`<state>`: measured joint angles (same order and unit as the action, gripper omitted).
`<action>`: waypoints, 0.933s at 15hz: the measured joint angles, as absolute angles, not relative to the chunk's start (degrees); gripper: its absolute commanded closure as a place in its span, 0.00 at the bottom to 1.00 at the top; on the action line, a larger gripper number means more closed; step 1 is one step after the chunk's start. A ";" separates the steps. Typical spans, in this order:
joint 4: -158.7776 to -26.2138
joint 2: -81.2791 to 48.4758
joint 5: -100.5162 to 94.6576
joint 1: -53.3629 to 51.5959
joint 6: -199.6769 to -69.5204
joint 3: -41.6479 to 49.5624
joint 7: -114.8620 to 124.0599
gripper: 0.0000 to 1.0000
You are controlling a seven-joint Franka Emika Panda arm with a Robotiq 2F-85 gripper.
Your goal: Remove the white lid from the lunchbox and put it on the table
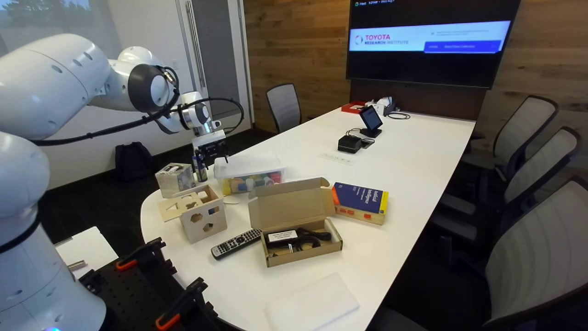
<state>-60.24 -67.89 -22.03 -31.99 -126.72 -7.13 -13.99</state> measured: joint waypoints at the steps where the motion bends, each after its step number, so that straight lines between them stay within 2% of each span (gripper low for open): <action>1: -59.43 -68.53 -22.13 -32.96 -126.72 -6.27 -12.74 0.00; 10: -53.48 -72.78 -22.26 -37.78 -124.51 0.12 -6.35 0.00; 11: -53.01 -73.13 -22.26 -37.82 -124.17 0.45 -6.35 0.04; 12: -52.58 -73.46 -22.26 -37.84 -123.78 0.69 -6.35 0.28; 14: -51.65 -74.10 -22.26 -37.88 -122.95 1.00 -6.35 0.31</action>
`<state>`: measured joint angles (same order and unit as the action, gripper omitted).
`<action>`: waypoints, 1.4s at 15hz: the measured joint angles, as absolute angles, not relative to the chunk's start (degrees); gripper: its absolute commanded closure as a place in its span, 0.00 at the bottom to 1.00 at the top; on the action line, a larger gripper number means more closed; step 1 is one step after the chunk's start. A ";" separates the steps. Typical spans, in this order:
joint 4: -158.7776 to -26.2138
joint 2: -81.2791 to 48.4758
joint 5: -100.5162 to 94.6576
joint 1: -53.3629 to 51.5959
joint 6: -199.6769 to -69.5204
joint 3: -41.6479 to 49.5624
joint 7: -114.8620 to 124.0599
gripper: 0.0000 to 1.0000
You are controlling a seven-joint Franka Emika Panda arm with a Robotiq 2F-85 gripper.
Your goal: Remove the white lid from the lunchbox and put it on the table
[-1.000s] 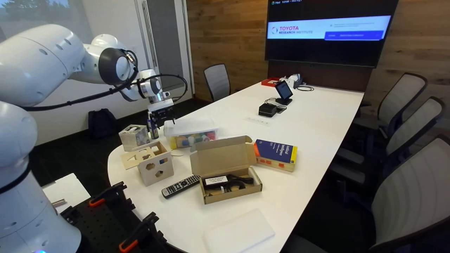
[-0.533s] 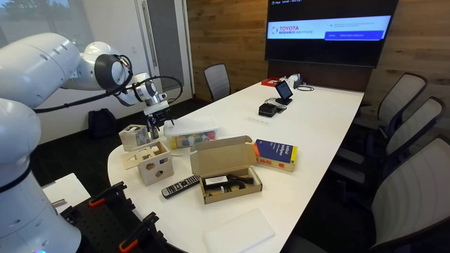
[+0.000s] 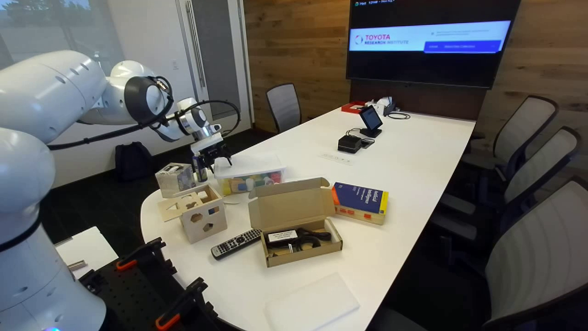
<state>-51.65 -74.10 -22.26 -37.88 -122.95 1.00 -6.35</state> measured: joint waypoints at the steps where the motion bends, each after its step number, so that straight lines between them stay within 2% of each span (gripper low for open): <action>1: -51.20 -74.41 -22.26 -37.93 -122.54 1.11 -6.36 0.37; 2: -50.76 -74.69 -22.26 -37.99 -122.21 1.11 -6.36 0.46; 5: -49.45 -74.99 -22.27 -38.32 -121.05 1.12 -6.36 0.65; 8: -48.08 -75.01 -22.30 -38.62 -120.00 1.12 -6.57 0.78; 9: -47.69 -75.02 -22.30 -38.70 -119.80 1.12 -6.68 0.78; 12: -47.00 -75.16 -22.30 -38.73 -119.55 1.09 -7.78 0.87; 21: -45.53 -75.59 -22.09 -37.76 -119.51 0.07 -11.11 0.87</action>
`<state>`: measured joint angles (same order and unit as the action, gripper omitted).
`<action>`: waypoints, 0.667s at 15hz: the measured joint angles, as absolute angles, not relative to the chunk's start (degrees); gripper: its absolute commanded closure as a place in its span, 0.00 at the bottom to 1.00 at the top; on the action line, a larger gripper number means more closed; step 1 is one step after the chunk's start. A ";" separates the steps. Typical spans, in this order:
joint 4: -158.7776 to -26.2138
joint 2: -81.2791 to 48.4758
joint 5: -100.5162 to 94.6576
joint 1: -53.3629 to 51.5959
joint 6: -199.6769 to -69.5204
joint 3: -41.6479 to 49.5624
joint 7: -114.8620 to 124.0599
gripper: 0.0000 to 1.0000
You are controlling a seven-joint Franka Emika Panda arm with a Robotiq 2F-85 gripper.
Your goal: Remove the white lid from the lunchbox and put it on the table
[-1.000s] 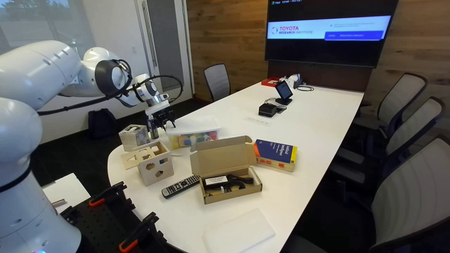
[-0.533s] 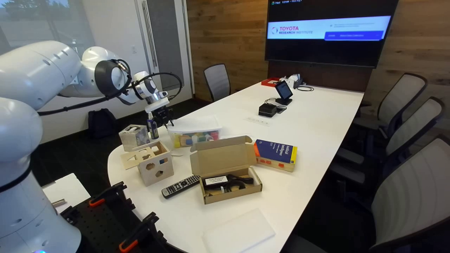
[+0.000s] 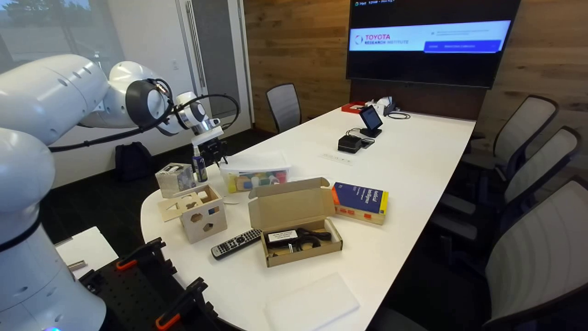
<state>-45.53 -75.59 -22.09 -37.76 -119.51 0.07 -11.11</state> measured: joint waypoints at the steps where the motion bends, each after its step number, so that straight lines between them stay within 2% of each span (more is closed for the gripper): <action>1: -45.33 -75.59 -22.09 -37.55 -119.52 -0.18 -11.50 0.87; 10: -42.60 -75.57 -22.21 -37.15 -119.69 -0.31 -12.28 0.87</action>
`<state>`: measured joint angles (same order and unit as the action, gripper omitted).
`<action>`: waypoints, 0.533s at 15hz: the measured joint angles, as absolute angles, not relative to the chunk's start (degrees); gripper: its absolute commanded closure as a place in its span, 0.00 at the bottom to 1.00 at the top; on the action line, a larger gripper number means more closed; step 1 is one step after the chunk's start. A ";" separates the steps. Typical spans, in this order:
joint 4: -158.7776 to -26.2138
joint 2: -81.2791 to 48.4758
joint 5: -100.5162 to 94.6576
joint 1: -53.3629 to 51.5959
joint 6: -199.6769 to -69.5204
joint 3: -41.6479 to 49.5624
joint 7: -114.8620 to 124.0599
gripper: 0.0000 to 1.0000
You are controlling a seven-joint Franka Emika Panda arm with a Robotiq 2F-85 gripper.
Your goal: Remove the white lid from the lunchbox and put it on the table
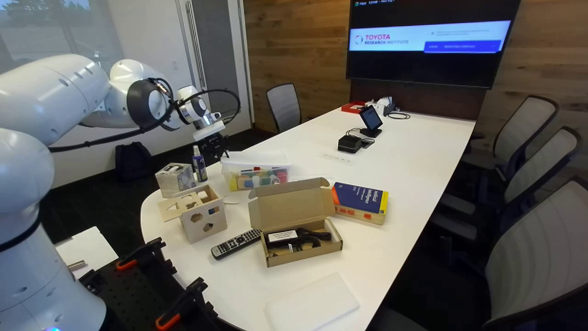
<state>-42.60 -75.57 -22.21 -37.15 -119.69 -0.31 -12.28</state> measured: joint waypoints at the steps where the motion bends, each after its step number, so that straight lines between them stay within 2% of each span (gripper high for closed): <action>1: -42.24 -75.57 -22.23 -37.15 -119.72 -0.27 -12.28 0.87; 8: -39.11 -75.43 -23.44 -37.04 -120.80 3.51 -10.76 0.87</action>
<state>-39.11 -75.43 -23.44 -37.04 -120.80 3.51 -10.76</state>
